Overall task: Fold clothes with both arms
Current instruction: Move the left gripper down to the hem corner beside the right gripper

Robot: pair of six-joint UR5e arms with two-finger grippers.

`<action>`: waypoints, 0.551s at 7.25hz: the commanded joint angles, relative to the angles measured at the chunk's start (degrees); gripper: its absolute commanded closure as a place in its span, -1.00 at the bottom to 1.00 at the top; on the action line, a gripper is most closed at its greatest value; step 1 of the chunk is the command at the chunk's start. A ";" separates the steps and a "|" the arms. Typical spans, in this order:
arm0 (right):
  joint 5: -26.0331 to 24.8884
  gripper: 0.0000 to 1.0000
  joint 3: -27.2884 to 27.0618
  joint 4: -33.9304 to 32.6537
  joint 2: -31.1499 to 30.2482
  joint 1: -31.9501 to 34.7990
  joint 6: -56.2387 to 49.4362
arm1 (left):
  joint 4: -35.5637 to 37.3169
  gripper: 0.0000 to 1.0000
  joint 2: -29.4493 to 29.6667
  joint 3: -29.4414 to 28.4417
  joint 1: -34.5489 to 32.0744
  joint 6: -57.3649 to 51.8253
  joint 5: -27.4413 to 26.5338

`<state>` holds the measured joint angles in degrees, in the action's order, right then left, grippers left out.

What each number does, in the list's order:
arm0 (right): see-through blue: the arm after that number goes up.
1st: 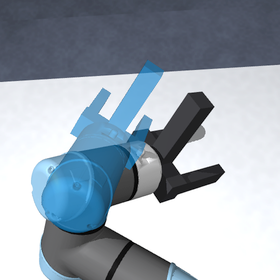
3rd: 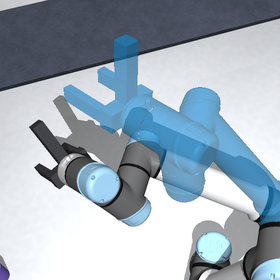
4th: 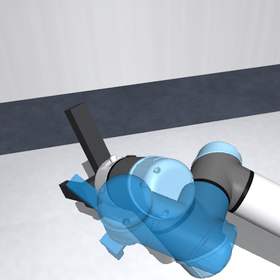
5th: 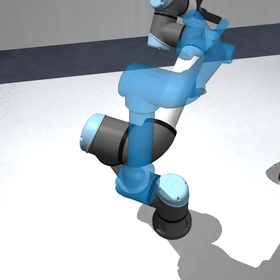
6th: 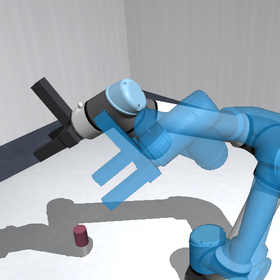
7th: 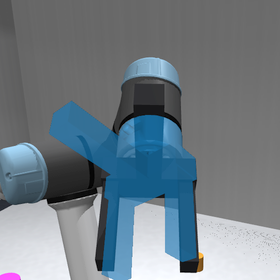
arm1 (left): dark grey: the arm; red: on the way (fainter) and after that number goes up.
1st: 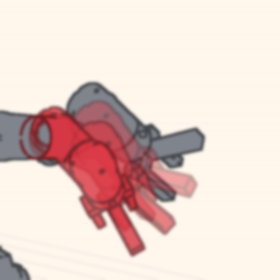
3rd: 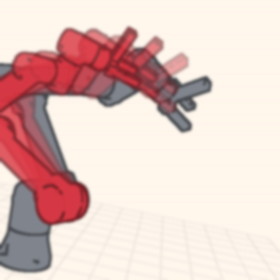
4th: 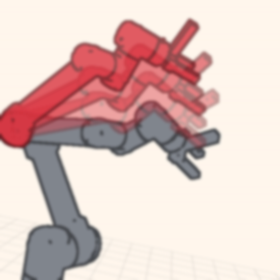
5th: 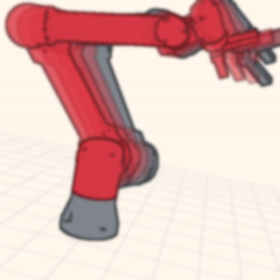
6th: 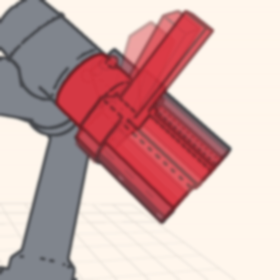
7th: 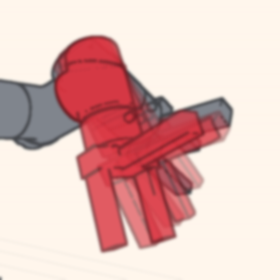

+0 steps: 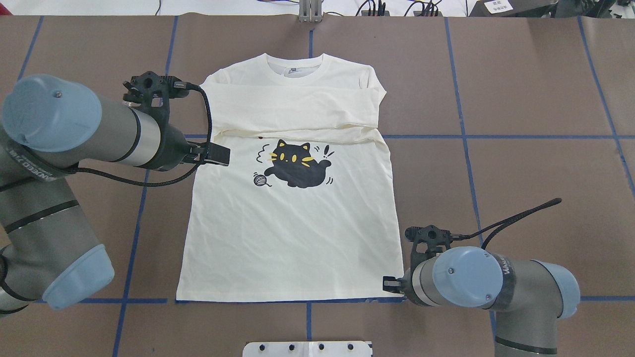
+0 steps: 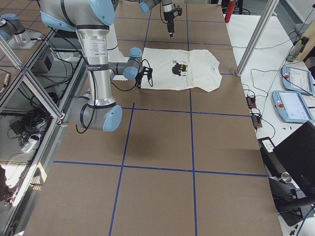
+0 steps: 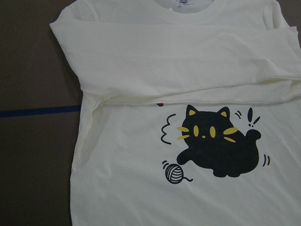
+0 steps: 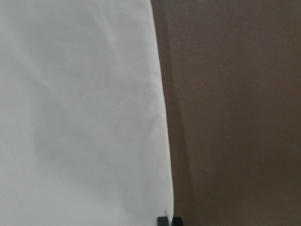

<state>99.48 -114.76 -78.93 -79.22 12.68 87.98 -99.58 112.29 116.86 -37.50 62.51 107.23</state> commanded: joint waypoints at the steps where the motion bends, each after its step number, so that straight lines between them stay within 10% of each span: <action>1: -0.60 1.00 -1.34 0.18 -0.14 0.33 0.26 | -0.52 -1.00 -3.62 0.04 0.15 0.85 1.39; 4: -0.07 1.00 -2.48 0.61 0.03 1.73 0.18 | -9.37 -0.98 -13.47 1.71 8.62 21.52 -1.54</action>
<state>99.25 -116.91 -78.58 -79.27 13.87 88.16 -105.02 102.52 118.31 -33.75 74.80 108.54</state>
